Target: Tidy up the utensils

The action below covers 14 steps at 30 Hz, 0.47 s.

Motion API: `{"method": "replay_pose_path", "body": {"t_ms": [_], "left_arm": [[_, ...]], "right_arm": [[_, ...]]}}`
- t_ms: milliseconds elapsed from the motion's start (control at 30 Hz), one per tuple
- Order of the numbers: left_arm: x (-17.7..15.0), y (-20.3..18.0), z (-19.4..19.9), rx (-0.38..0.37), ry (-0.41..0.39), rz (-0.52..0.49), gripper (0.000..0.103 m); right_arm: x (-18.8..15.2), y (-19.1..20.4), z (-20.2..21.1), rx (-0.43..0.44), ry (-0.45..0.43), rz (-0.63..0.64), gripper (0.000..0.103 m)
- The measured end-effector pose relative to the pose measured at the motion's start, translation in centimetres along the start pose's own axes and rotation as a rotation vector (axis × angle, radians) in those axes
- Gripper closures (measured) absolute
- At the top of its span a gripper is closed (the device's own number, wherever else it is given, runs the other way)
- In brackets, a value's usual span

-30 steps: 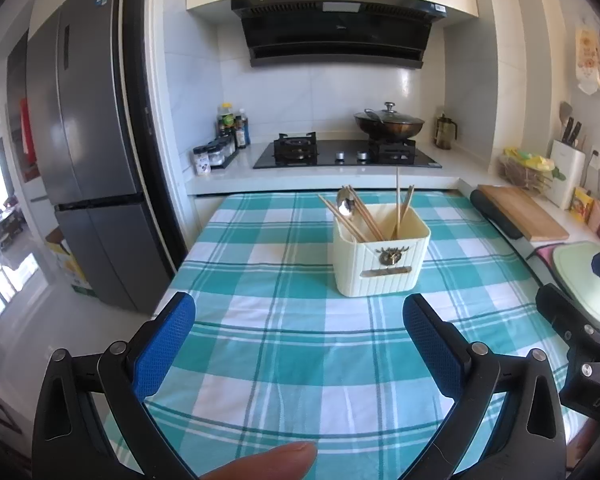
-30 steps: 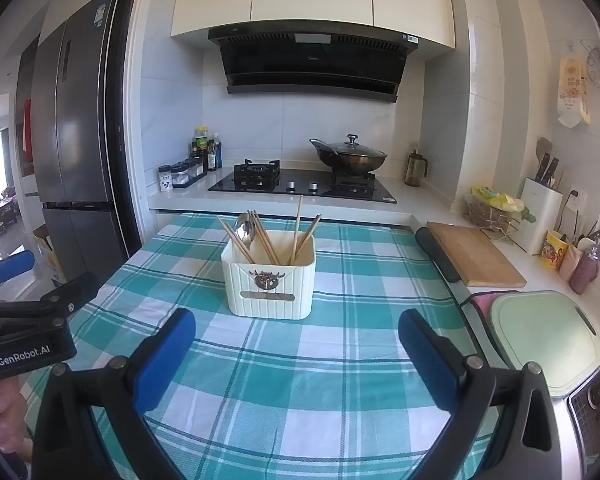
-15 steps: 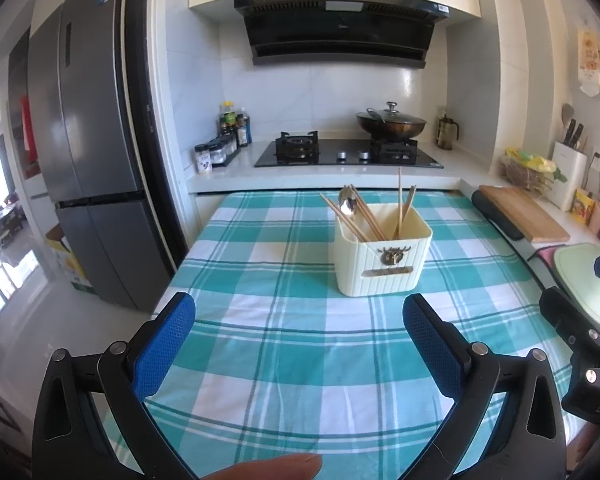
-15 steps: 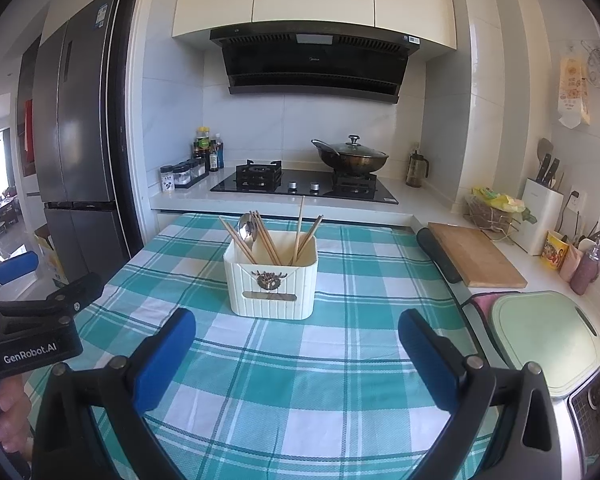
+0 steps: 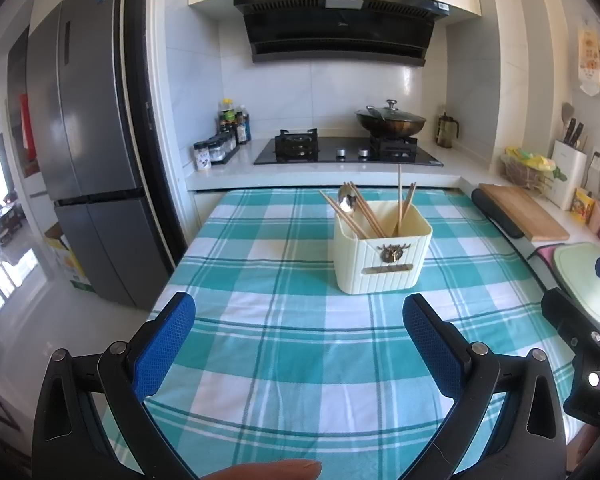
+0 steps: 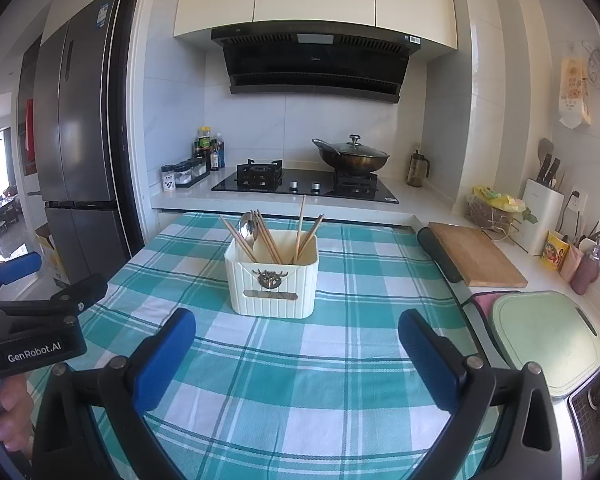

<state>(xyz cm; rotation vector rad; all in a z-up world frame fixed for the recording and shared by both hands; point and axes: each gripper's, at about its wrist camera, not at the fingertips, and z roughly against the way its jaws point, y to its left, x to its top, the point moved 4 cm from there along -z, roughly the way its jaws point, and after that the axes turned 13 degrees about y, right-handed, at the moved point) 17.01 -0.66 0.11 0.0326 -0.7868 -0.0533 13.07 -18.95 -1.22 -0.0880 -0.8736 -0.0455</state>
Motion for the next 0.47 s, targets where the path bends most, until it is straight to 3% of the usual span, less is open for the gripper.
{"method": "replay_pose_path", "body": {"t_ms": [467], "left_arm": [[-0.66, -0.38, -0.52, 0.008, -0.011, 0.011, 0.000]], "right_arm": [[-0.39, -0.37, -0.04, -0.001, 0.003, -0.002, 0.000]]}}
